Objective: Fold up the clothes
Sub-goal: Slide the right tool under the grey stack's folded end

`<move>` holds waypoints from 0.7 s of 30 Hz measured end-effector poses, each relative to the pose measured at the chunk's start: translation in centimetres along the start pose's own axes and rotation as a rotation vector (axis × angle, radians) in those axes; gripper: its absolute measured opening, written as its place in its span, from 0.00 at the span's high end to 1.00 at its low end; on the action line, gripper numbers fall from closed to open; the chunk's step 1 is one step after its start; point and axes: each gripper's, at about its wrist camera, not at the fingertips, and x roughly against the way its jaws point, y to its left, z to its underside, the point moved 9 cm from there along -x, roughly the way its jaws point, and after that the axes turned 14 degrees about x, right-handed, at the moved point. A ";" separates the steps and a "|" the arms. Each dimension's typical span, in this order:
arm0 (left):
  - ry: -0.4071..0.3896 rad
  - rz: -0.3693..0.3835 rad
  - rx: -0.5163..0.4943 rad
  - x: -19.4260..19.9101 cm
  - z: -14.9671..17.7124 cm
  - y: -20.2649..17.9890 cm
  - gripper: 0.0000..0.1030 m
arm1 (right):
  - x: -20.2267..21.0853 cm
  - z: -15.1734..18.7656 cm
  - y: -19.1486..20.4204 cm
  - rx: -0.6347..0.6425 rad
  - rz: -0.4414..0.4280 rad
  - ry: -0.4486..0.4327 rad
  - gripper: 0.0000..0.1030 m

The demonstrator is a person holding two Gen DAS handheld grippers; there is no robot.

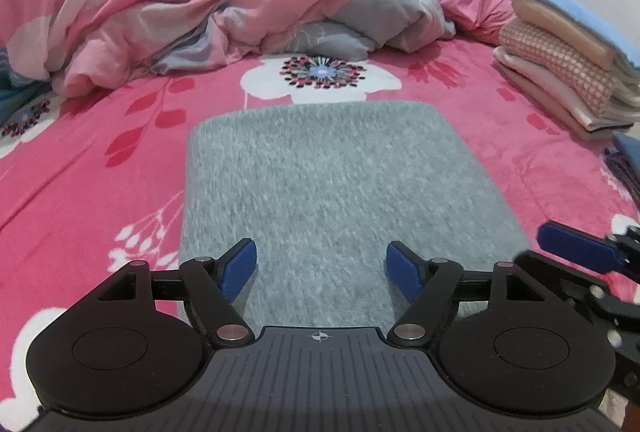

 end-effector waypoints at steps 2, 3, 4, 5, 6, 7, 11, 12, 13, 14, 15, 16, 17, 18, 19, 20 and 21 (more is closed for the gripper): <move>-0.009 0.002 0.000 0.3 -0.1 0.2 0.27 | -0.5 0.2 -0.1 -0.001 0.001 0.009 0.68; -0.016 0.004 0.005 0.5 -0.2 0.4 0.24 | -0.8 0.5 0.0 0.003 0.002 0.023 0.68; -0.025 0.006 0.013 0.7 -0.3 0.6 0.22 | -1.1 1.0 -0.1 0.008 0.005 0.042 0.68; -0.035 0.008 0.022 0.9 -0.4 0.9 0.20 | -1.4 1.4 -0.1 0.010 0.008 0.059 0.67; -0.044 0.011 0.031 1.1 -0.6 1.2 0.19 | -1.3 1.7 -0.2 0.004 0.013 0.064 0.67; -0.053 0.015 0.040 1.4 -0.7 1.5 0.18 | -1.3 2.0 -0.4 -0.001 0.017 0.069 0.67; -0.086 0.039 0.086 2.3 -1.1 3.1 0.08 | -0.5 2.2 -1.5 -0.039 0.058 0.086 0.56; -0.090 0.046 0.099 2.4 -1.1 3.6 0.07 | -0.3 2.3 -2.1 -0.059 0.070 0.089 0.53; -0.090 0.056 0.112 2.4 -1.2 4.1 0.06 | -0.1 2.3 -2.7 -0.082 0.081 0.091 0.48; -0.086 0.070 0.127 2.3 -1.2 4.5 0.06 | 0.0 2.4 -3.4 -0.118 0.086 0.089 0.44; -0.078 0.090 0.144 2.3 -1.2 4.9 0.04 | 0.1 2.5 -4.1 -0.161 0.085 0.086 0.39; -0.070 0.109 0.161 2.2 -1.2 5.3 0.04 | 0.0 2.7 -4.9 -0.220 0.074 0.082 0.34; -0.062 0.128 0.178 2.1 -1.2 5.7 0.03 | -0.1 2.9 -5.5 -0.277 0.057 0.080 0.32; -0.050 0.149 0.196 1.9 -1.2 6.0 0.03 | -0.3 3.1 -6.1 -0.329 0.037 0.080 0.29; -0.035 0.170 0.217 1.6 -1.1 6.4 0.02 | -0.6 3.3 -6.5 -0.383 0.012 0.080 0.27; -0.020 0.188 0.238 1.3 -1.0 6.7 0.02 | -0.8 3.5 -7.0 -0.438 -0.013 0.081 0.26; -0.005 0.207 0.259 1.1 -1.0 7.0 0.02 | -1.1 3.8 -7.4 -0.492 -0.038 0.082 0.23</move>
